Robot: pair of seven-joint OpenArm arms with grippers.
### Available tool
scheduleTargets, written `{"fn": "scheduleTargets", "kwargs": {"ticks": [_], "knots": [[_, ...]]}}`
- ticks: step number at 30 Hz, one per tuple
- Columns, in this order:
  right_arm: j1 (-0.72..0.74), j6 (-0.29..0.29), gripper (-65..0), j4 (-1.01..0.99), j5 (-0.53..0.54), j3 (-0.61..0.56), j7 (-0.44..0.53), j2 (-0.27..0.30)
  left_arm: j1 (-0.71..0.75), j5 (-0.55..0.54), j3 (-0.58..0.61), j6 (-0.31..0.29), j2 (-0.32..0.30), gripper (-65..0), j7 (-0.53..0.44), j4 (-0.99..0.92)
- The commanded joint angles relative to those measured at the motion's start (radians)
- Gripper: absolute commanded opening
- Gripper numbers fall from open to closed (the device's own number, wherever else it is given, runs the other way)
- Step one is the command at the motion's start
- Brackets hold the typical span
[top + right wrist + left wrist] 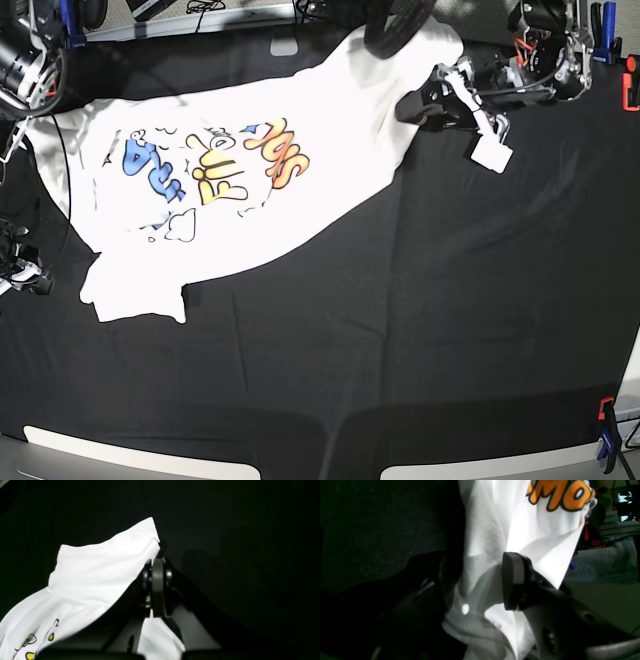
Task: Layout the t-shirt on the table in an organized manner, then fold the t-shirt properly
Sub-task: 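Lift the held corner with the left gripper and release it flat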
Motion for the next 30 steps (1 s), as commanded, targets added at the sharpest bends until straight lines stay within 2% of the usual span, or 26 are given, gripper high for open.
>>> {"fn": "scheduleTargets", "kwargs": {"ticks": [1,3,5,12,21,24,27,30], "knots": [[0.025,0.013,-65.0,0.018,0.029,0.004,0.023,0.027,-0.001,0.009,-0.002,-0.005,-0.006,-38.1,-0.003,0.011],[0.025,0.013,-65.0,0.018,0.042,0.004,0.022,0.027,-0.002,0.009,-0.002,-0.005,-0.005,-47.3,-0.021,0.011],[0.026,0.013,-65.0,0.018,0.042,0.004,0.023,0.027,-0.005,0.009,-0.002,-0.005,-0.006,-64.6,-0.027,0.011],[0.025,0.013,-65.0,0.018,0.041,0.004,0.022,0.028,-0.043,0.010,-0.005,-0.005,-0.032,-65.0,-0.027,0.013],[0.025,0.013,-65.0,0.018,0.041,0.004,0.019,0.027,-0.209,0.010,-0.005,-0.005,-0.202,-65.0,-0.027,0.013],[0.025,0.013,-65.0,0.018,0.041,0.004,0.018,0.027,-0.262,0.009,-0.005,-0.005,-0.241,-65.0,-0.027,0.013],[0.025,0.013,-65.0,0.018,0.041,0.004,0.018,0.027,-0.277,-0.004,-0.005,-0.005,-0.241,-65.0,-0.027,0.013],[0.025,0.013,-65.0,0.018,0.041,0.004,0.015,0.027,-0.249,-0.024,-0.005,-0.005,-0.208,-65.0,-0.026,0.013]]}}
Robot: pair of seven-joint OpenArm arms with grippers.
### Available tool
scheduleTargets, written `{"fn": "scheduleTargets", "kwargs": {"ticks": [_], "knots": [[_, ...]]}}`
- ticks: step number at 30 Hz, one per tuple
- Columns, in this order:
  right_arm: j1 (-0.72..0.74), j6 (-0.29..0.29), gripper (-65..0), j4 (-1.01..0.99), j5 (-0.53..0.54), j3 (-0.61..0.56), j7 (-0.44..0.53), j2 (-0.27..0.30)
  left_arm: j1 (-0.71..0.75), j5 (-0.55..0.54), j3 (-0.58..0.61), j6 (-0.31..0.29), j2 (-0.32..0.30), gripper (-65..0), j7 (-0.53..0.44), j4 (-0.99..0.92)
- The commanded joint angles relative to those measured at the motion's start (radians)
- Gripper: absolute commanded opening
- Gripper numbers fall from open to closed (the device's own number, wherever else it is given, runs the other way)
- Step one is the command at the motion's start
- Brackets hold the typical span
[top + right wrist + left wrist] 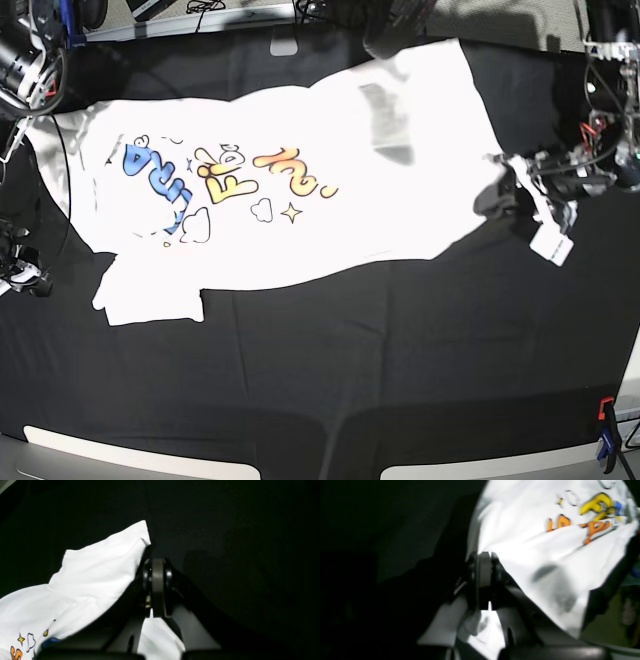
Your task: Layout the t-shirt on the table in an organized manner, then fold the t-shirt properly
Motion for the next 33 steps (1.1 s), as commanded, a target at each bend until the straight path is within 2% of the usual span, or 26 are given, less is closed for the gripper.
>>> {"fn": "scheduleTargets", "kwargs": {"ticks": [1,8,13,18,19,22,24,28,33], "knots": [[0.026,0.013,-65.0,0.018,0.018,0.004,0.019,0.027,0.004,-0.029,-0.004,-0.009,0.008,-65.0,-0.012,0.014],[0.026,0.013,-65.0,0.018,0.018,0.004,0.018,0.027,0.104,-0.120,-0.003,-0.009,0.153,-65.0,0.006,0.015],[0.026,0.013,-65.0,0.018,0.018,0.004,0.019,0.027,0.121,-0.224,-0.003,-0.009,0.238,-65.0,0.143,0.015],[0.026,0.013,-65.0,0.018,0.018,0.004,0.019,0.027,0.121,-0.356,-0.003,-0.009,0.277,-65.0,0.271,0.015],[0.026,0.013,-65.0,0.018,0.018,0.004,0.019,0.027,0.121,-0.383,-0.003,-0.009,0.278,-62.5,0.282,0.015],[0.026,0.013,-65.0,0.018,0.018,0.004,0.019,0.027,0.121,-0.439,-0.003,-0.009,0.278,-44.0,0.285,0.015],[0.026,0.013,-65.0,0.018,0.018,0.004,0.019,0.027,0.121,-0.476,-0.003,-0.009,0.278,-36.3,0.285,0.015],[0.026,0.013,-65.0,0.018,0.018,0.004,0.019,0.027,0.121,-0.527,-0.003,-0.009,0.277,-34.0,0.284,0.015],[0.026,0.013,-65.0,0.018,0.018,0.004,0.019,0.027,0.115,-0.485,-0.004,-0.009,0.272,-34.6,0.284,0.015]]}}
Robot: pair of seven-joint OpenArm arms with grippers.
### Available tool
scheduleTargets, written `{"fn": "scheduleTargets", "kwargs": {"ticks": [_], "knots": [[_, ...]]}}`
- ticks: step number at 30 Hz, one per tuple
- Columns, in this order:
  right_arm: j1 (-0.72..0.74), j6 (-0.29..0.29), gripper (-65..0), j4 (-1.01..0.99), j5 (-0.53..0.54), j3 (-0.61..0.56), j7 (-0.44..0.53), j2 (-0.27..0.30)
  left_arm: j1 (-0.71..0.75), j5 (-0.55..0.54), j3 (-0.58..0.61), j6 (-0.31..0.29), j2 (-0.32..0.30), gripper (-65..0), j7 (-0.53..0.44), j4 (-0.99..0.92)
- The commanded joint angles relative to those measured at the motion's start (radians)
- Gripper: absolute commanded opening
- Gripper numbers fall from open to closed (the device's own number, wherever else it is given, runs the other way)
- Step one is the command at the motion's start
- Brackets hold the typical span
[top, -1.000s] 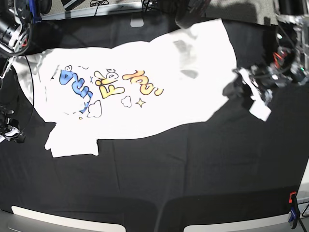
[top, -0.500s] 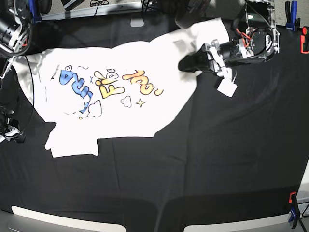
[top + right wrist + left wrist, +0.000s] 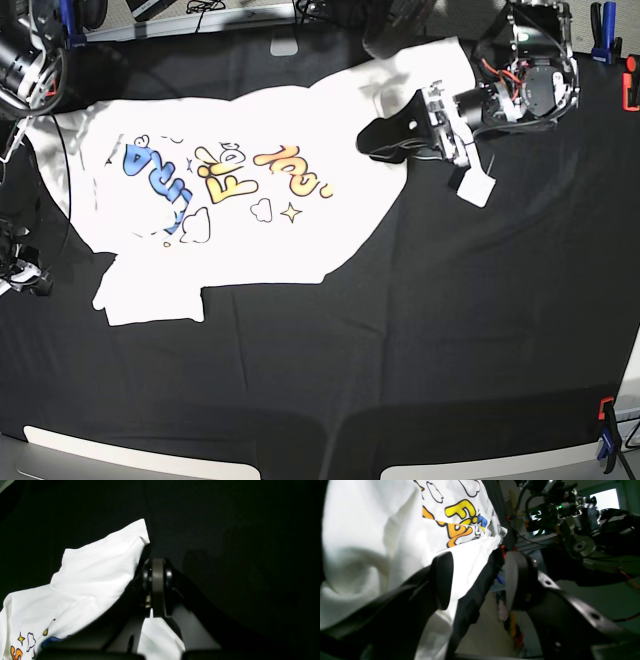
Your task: Layout the t-shirt on the table in an organized manner, then fold the t-shirt properly
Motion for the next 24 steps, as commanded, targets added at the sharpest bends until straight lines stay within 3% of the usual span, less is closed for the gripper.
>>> {"fn": "scheduleTargets", "kwargs": {"ticks": [1,6,8,16,21,24], "knots": [[0.025,0.013,-65.0,0.018,0.018,0.004,0.022,0.028,-0.007,-0.019,-0.003,-0.009,-0.003,-35.7,-0.009,0.016],[0.025,0.013,-65.0,0.018,0.018,0.004,0.022,0.027,-0.007,0.072,-0.003,-0.009,-0.001,-45.0,-0.047,0.016],[0.025,0.013,-65.0,0.018,0.018,0.004,0.022,0.027,-0.007,0.143,-0.003,-0.009,-0.001,-45.0,-0.077,0.016],[0.025,0.013,-65.0,0.018,0.018,0.004,0.022,0.028,-0.007,0.180,-0.003,-0.009,0.000,-45.0,-0.076,0.180],[0.025,0.013,-65.0,0.018,0.018,0.004,0.023,0.027,-0.006,0.398,0.007,-0.009,-0.001,-45.0,-0.077,0.383],[0.025,0.013,-65.0,0.018,0.018,0.004,0.022,0.027,-0.004,0.539,0.053,-0.009,-0.001,-45.0,-0.150,0.440]]}}
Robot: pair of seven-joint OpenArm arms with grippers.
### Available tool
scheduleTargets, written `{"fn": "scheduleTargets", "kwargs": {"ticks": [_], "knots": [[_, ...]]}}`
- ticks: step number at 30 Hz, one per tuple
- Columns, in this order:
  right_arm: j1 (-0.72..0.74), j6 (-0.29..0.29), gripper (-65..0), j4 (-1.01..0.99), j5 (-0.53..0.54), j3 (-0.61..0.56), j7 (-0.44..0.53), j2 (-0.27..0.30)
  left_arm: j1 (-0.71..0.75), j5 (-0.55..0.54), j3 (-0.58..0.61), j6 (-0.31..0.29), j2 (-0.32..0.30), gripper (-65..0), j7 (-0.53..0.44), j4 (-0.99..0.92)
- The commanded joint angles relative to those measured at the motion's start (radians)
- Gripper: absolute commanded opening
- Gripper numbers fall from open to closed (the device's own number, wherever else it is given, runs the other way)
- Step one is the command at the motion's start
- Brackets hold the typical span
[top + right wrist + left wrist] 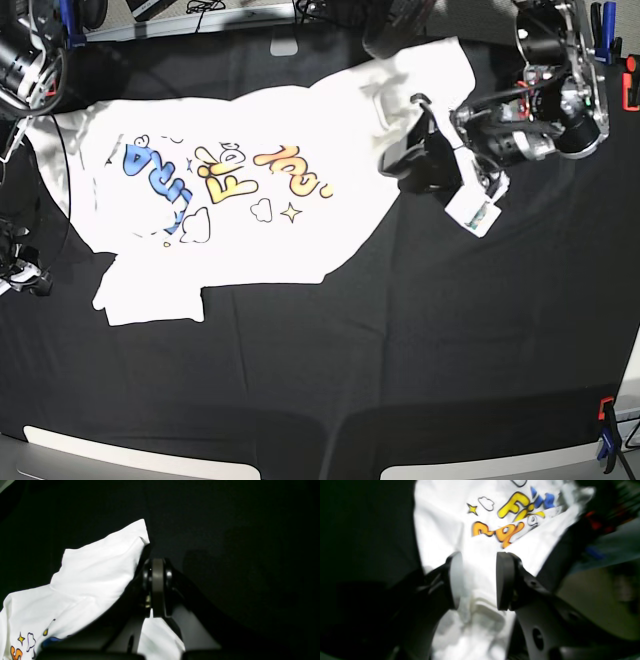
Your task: Layout the t-shirt on the table in an organized manner, then fold the t-shirt properly
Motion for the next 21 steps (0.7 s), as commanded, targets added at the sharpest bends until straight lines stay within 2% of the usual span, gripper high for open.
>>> {"fn": "scheduleTargets", "kwargs": {"ticks": [1,5,8,10,12,17,21], "knots": [[0.025,0.013,-65.0,0.018,0.018,0.004,0.022,0.027,-0.005,0.009,0.027,-0.006,0.000,-45.0,-0.050,0.018],[0.025,0.013,-65.0,0.018,0.018,0.004,0.021,0.027,-0.006,0.218,0.202,0.036,0.000,-45.0,-0.092,0.017],[0.025,0.013,-65.0,0.018,0.018,0.004,0.022,0.027,-0.006,0.423,0.343,0.074,0.000,-45.0,-0.150,0.017],[0.025,0.013,-65.0,0.018,0.018,0.004,0.021,0.027,-0.006,0.576,0.410,0.139,0.000,-45.0,-0.212,0.017],[0.025,0.013,-65.0,0.018,0.018,0.004,0.021,0.028,-0.006,0.681,0.456,0.211,-0.001,-45.0,-0.230,0.017],[0.025,0.013,-65.0,0.018,0.018,0.004,0.022,0.028,-0.006,0.798,0.489,0.314,-0.016,-45.0,-0.228,0.017],[0.025,0.013,-65.0,0.018,0.018,0.004,0.021,0.028,-0.006,0.809,0.489,0.394,-0.054,-45.0,-0.176,0.017]]}}
